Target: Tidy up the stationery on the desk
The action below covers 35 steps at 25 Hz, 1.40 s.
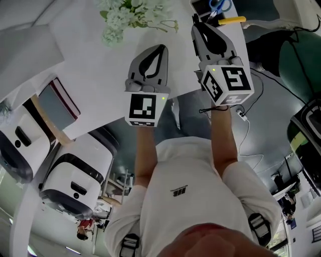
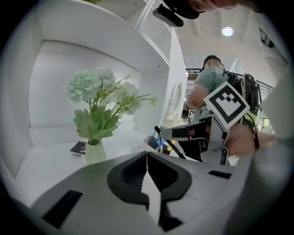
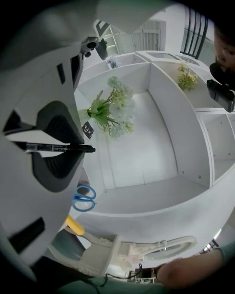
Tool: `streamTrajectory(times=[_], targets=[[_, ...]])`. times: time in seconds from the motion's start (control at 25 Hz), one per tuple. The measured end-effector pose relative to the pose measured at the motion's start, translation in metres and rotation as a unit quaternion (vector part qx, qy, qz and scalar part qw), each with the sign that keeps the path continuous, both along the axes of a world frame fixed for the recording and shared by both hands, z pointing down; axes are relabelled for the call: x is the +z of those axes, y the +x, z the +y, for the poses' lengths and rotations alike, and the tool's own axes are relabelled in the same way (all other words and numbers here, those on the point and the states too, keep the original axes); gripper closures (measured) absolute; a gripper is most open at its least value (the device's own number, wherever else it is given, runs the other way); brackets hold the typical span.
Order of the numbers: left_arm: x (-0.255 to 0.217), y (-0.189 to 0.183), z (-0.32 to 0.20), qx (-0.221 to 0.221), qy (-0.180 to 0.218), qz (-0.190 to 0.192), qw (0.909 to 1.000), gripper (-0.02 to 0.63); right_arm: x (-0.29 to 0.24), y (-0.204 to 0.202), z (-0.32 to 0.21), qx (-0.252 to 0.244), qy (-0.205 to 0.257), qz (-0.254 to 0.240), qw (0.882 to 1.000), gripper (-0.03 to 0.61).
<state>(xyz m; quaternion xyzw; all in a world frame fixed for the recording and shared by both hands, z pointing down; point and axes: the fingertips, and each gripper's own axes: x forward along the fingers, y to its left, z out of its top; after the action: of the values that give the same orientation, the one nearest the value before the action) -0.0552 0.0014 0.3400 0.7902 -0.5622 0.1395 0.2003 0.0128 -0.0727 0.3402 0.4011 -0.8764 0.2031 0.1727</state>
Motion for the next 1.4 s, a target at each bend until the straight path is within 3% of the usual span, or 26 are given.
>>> streamTrajectory(times=[0.68,1.4], targets=[[0.000,0.066,-0.044,0.074,0.002,0.004,0.9973,0.614,-0.028,0.066,-0.045,0.085,0.043,-0.090,0.991,0.535],[0.019,0.077,-0.083,0.082,-0.011,0.015,0.9964,0.614,-0.031,0.067,-0.096,0.118,0.092,-0.185,0.971,0.535]])
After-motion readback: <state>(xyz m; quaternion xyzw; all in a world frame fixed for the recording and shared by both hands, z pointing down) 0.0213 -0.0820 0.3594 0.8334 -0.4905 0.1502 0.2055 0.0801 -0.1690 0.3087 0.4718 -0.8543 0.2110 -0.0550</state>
